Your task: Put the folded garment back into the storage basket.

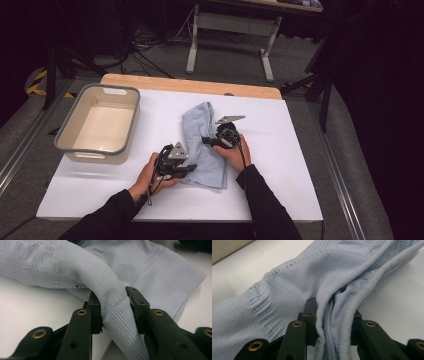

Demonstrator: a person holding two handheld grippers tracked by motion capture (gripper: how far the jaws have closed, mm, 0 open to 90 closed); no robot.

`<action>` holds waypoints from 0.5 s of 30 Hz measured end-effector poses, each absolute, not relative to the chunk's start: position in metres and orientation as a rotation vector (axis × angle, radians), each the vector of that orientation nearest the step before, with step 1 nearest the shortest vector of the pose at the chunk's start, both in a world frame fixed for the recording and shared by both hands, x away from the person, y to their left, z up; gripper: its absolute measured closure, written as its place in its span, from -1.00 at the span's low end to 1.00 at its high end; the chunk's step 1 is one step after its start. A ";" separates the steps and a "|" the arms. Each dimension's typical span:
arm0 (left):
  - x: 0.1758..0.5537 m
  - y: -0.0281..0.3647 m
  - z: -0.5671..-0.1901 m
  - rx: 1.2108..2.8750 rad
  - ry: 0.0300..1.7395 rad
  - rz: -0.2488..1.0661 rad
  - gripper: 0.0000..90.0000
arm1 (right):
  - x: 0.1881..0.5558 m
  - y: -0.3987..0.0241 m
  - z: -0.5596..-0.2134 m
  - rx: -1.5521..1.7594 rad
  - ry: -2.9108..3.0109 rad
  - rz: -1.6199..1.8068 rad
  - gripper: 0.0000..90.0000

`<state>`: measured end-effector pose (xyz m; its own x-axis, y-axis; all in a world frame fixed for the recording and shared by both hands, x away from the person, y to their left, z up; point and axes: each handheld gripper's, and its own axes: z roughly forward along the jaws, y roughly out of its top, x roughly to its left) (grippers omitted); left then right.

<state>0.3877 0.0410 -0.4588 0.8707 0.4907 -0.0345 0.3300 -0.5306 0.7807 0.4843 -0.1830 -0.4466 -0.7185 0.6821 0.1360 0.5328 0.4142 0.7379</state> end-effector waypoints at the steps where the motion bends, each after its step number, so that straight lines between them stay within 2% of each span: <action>1: 0.387 0.041 -0.458 2.175 0.586 0.238 0.57 | 0.483 -0.184 -0.445 1.082 2.472 1.203 0.55; 15: 0.379 0.055 -0.445 2.131 0.525 0.267 0.65 | 0.462 -0.194 -0.419 0.988 2.364 1.351 0.57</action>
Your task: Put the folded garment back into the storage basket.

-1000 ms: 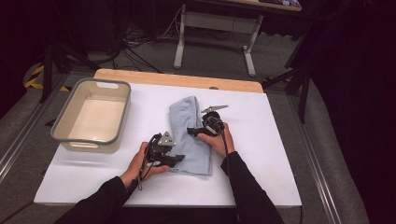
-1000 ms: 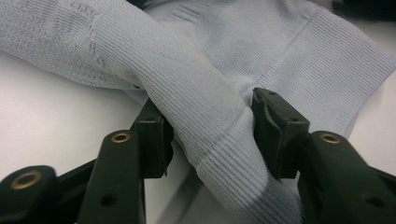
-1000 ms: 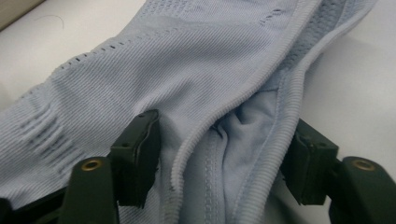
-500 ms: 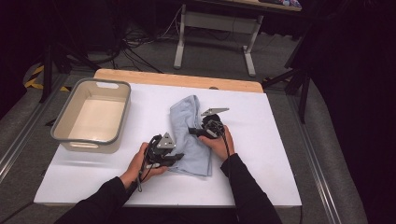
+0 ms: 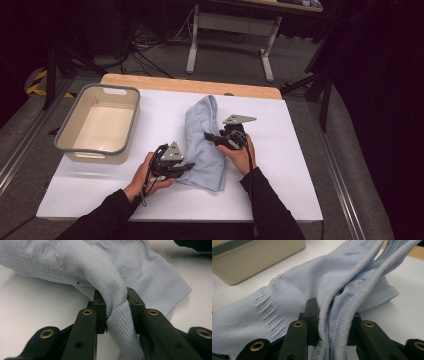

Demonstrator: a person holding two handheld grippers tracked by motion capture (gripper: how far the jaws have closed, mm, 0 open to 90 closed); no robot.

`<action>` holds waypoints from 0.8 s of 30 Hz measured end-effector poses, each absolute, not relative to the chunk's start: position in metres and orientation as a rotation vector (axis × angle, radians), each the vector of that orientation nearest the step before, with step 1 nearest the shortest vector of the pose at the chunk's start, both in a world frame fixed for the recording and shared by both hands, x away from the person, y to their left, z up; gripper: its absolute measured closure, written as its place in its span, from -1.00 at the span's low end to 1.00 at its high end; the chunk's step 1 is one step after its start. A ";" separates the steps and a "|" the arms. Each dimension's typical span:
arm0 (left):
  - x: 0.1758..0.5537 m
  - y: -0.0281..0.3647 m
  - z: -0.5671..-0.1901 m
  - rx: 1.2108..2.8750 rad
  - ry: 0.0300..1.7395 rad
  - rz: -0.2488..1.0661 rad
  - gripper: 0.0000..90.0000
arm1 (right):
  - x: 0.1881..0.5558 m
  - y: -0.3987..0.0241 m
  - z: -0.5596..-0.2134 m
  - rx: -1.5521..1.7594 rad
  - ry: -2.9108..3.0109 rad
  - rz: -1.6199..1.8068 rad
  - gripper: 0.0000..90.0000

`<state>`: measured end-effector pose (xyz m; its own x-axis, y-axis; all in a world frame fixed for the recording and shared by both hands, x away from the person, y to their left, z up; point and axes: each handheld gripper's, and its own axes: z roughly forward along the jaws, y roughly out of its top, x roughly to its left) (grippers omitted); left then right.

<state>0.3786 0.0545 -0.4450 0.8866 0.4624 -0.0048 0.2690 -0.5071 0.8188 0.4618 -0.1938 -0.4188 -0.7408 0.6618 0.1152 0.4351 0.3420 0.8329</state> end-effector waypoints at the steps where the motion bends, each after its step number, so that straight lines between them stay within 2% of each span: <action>1: 0.378 0.056 -0.444 2.127 0.522 0.267 0.65 | 0.460 -0.194 -0.417 0.986 2.356 1.358 0.57; 24: 0.370 0.072 -0.428 2.115 0.432 0.333 0.68 | 0.434 -0.189 -0.395 0.888 2.212 1.469 0.57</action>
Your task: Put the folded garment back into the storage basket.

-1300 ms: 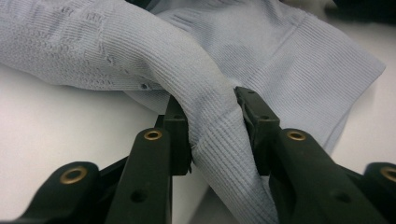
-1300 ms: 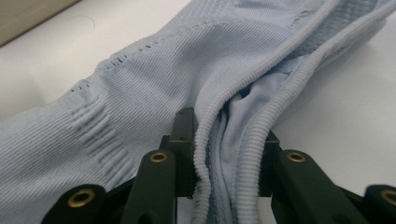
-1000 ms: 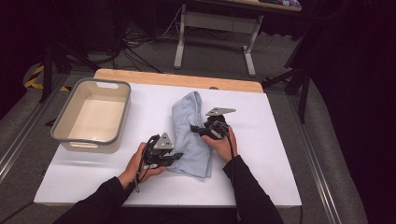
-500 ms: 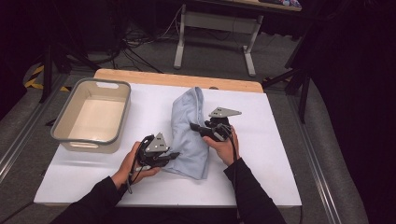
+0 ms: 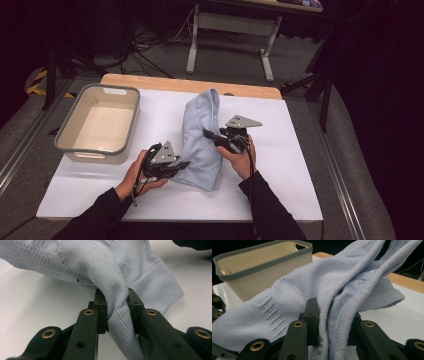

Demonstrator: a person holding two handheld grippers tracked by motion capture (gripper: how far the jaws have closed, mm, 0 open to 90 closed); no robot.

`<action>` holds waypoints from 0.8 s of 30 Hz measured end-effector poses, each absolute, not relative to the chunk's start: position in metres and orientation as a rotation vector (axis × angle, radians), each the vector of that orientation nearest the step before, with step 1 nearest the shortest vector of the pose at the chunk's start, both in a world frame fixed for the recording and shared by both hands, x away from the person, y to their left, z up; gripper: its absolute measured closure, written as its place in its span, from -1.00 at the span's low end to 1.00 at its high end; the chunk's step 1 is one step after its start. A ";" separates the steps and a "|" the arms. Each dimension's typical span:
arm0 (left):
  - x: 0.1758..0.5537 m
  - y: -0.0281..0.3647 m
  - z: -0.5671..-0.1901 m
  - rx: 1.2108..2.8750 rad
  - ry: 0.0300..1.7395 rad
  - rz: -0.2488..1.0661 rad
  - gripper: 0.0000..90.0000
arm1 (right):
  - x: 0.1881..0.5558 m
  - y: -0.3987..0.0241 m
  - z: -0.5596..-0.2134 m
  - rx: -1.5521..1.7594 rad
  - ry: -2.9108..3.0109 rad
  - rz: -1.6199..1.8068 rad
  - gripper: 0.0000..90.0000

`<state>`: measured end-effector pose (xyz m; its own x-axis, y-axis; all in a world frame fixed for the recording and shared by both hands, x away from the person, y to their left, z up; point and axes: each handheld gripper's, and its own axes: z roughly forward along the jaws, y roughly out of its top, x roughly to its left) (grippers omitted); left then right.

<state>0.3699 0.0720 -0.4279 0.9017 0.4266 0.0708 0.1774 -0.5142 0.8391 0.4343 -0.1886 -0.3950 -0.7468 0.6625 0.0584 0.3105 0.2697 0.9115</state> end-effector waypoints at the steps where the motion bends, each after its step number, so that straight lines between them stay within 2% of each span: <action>1: 0.370 0.073 -0.427 2.119 0.426 0.336 0.68 | 0.434 -0.188 -0.394 0.886 2.206 1.477 0.57; 24: 0.376 0.096 -0.412 2.106 0.421 0.374 0.69 | 0.428 -0.168 -0.380 0.844 2.096 1.538 0.57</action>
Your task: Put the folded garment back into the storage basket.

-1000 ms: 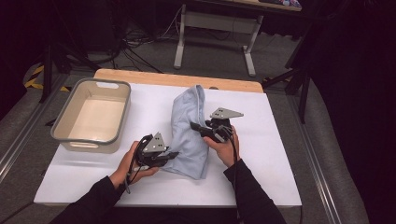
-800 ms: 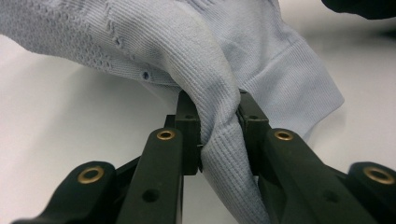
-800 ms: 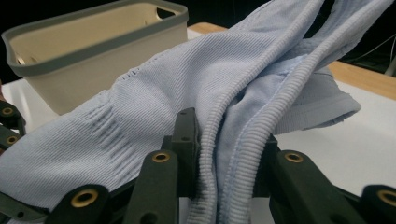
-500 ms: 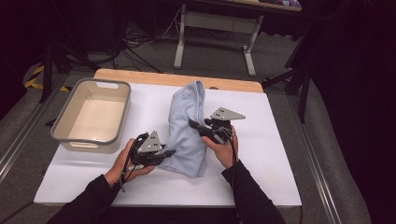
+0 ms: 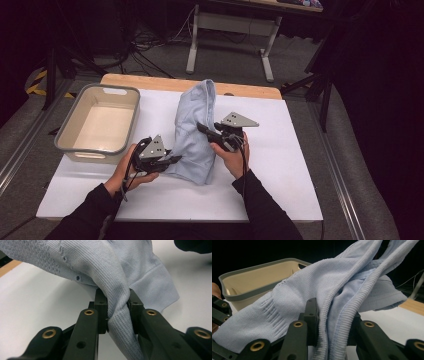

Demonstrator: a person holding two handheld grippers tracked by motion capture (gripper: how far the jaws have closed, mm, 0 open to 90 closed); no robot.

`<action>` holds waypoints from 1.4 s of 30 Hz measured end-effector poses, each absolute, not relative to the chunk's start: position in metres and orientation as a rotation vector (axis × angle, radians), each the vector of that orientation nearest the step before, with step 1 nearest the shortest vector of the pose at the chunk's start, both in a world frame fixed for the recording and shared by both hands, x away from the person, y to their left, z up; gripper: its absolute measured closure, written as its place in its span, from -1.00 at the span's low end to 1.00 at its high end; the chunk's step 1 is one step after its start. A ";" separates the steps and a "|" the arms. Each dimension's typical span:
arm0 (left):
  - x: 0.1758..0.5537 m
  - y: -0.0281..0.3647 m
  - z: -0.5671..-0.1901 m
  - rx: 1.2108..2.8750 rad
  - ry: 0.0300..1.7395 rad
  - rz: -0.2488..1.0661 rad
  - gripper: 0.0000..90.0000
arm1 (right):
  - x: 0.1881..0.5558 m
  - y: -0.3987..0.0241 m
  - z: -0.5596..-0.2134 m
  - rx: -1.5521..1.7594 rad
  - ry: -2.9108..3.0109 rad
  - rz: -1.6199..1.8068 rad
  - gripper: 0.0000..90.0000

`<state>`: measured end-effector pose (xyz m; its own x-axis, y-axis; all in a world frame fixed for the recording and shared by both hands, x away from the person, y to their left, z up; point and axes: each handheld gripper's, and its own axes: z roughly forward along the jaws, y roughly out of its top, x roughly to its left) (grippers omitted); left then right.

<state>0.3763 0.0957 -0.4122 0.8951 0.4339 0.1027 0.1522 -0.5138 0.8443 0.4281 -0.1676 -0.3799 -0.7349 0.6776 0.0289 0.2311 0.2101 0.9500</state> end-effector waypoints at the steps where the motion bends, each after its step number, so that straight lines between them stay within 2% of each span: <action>1: 0.377 0.096 -0.411 2.104 0.421 0.376 0.69 | 0.428 -0.167 -0.379 0.844 2.095 1.542 0.57; 20: 0.381 0.128 -0.390 2.029 0.544 0.415 0.70 | 0.441 -0.138 -0.356 0.780 2.057 1.590 0.57; 42: 0.381 0.161 -0.361 2.048 0.585 0.507 0.70 | 0.454 -0.099 -0.336 0.711 2.038 1.634 0.57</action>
